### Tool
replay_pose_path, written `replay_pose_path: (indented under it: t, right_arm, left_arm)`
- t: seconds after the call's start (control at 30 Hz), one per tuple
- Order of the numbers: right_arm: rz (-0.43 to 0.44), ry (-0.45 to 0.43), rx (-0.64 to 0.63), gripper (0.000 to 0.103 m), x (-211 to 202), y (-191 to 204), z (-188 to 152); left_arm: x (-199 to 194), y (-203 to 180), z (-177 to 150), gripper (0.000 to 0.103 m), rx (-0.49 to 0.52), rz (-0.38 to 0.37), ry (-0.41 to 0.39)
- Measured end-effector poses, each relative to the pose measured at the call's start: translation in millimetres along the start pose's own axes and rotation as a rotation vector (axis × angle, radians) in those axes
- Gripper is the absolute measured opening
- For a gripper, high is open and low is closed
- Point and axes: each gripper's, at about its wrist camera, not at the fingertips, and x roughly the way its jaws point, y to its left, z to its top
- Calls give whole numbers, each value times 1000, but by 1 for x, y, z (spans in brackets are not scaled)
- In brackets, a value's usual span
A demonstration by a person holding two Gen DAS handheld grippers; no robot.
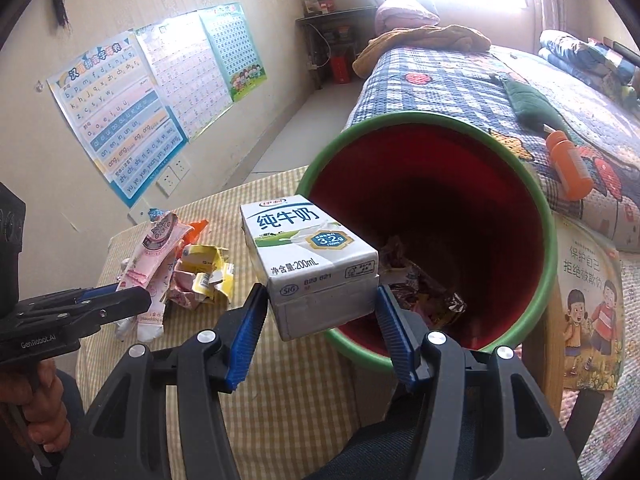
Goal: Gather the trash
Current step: 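Carry the milk carton and pink carton over the red bucket with both tools, then open both tools to drop the two cartons into the bucket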
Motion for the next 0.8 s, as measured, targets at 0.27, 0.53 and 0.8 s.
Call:
replay_pose_path:
  t: [0.27,0.53,0.8]
  right_arm:
    - [-9,-32,50,54,-10,-29,6]
    - [-61,-51,70,18,-15,-56,19]
    - [-102,-27,89,38,-5,-81,17]
  left_arm:
    - [21,-28,16,38,42,-29,16]
    - [43,-59,30,38,78,-81,35]
    - [71,-86,44,39,107,-120,71]
